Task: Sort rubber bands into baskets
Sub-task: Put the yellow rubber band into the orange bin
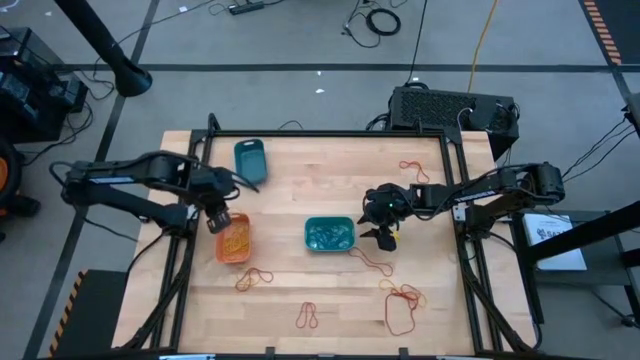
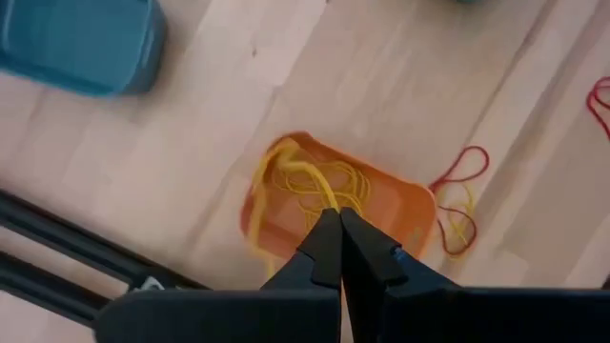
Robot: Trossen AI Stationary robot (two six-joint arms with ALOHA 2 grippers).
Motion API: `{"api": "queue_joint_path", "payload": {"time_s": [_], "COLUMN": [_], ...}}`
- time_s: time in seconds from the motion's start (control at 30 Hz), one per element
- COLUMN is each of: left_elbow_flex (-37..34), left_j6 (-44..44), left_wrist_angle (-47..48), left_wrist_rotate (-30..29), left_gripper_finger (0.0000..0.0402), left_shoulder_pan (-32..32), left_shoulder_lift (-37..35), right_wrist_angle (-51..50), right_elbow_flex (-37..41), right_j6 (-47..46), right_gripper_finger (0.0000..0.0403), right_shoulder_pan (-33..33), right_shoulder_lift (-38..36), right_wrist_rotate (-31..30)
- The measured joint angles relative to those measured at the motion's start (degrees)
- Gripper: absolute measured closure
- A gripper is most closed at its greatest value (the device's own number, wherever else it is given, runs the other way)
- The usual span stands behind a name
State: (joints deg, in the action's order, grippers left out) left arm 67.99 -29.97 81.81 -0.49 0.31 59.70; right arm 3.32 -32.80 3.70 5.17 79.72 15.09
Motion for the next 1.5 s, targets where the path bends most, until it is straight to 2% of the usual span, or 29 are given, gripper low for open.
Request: {"api": "queue_joint_path", "payload": {"time_s": [0.27, 0.57, 0.8, 1.13, 1.33, 1.5], "left_elbow_flex": [-0.69, -8.79, -15.94, -22.08, -23.47, -23.47], "left_j6": [-6.20, -13.51, -12.56, -4.50, -5.65, -10.16], "left_wrist_angle": [-0.37, -0.65, -8.15, -22.03, -21.21, -20.92], "left_wrist_rotate": [0.06, 3.39, 5.09, 5.17, 5.25, 9.16], "left_gripper_finger": [0.0401, 0.0401, 0.0401, 0.0401, 0.0398, 0.0396], "left_shoulder_pan": [-5.73, -10.13, -10.51, -10.51, -10.49, -10.48], "left_shoulder_lift": [-0.22, -0.16, -0.16, -0.15, 0.66, 0.95], "right_wrist_angle": [1.51, 1.70, 1.72, 1.89, 1.89, 1.87], "right_elbow_flex": [0.00, 0.00, 0.00, 0.00, 0.00, 0.00], "right_j6": [0.62, 0.64, 1.43, 1.32, 1.30, 1.30], "right_gripper_finger": [0.0209, 0.0209, 0.0209, 0.0209, 0.0209, 0.0209], "right_shoulder_pan": [-0.04, -0.02, -0.02, -0.02, -0.02, -0.02], "right_shoulder_lift": [0.00, 0.00, 0.00, 0.00, 0.00, 0.00], "right_wrist_rotate": [0.00, 0.00, 0.00, 0.00, 0.00, 0.00]}}
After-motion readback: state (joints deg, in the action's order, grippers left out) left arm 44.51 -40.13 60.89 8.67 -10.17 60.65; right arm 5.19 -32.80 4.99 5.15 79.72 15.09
